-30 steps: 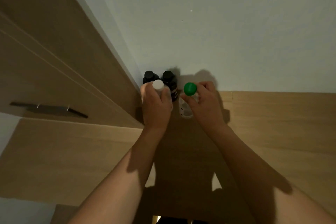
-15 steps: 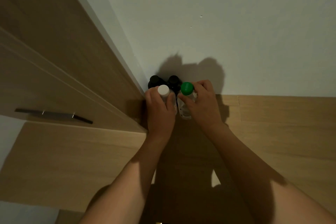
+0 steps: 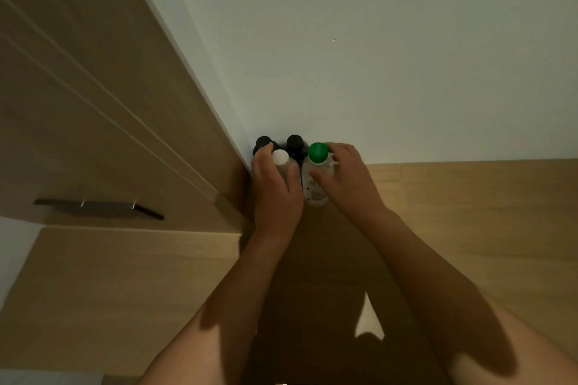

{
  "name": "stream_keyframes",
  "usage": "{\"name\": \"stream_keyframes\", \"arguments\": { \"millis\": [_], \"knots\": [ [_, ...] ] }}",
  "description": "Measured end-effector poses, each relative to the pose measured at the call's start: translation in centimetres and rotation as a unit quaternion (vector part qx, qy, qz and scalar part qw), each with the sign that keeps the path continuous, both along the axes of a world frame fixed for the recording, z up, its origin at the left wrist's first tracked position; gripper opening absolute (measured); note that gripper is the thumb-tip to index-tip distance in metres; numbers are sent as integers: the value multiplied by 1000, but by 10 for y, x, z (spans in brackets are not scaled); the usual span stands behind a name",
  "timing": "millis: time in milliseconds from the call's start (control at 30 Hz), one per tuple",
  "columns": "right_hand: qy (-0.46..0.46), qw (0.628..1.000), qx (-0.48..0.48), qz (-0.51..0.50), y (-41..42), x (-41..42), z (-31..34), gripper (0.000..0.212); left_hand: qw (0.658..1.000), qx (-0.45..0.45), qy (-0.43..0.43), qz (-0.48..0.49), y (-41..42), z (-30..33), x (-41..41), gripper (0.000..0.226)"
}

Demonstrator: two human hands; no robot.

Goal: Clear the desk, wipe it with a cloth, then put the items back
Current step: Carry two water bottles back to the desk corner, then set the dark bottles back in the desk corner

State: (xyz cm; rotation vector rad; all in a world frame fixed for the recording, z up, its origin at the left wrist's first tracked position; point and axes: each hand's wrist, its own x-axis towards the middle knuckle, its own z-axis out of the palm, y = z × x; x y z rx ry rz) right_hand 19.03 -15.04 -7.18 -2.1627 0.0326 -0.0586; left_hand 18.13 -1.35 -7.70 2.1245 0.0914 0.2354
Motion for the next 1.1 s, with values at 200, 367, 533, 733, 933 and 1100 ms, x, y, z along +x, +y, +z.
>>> {"name": "stream_keyframes", "arguments": {
  "millis": [200, 367, 533, 733, 933, 1100],
  "knots": [
    [-36, 995, -55, -81, -27, -28, 16, 56, 979, 137, -143, -41, -16, 12, 1, 41],
    [-56, 984, -99, -137, -67, -66, 23, 53, 950, 198, -220, -93, -56, 12, -9, 42],
    [-22, 972, -102, -211, -117, -111, 19, 55, 948, 211, -196, -137, -111, 19, -32, 48],
    [-8, 950, -108, -293, -188, -188, 20, 55, 934, 216, -158, -237, -195, 27, -86, 50],
    [21, 920, -107, -376, -275, -295, 26, 58, 897, 213, -183, -342, -297, 33, -170, 48],
    [35, 875, -100, -473, -341, -398, 30, 57, 856, 218, -209, -420, -392, 26, -251, 49]
  ]
}}
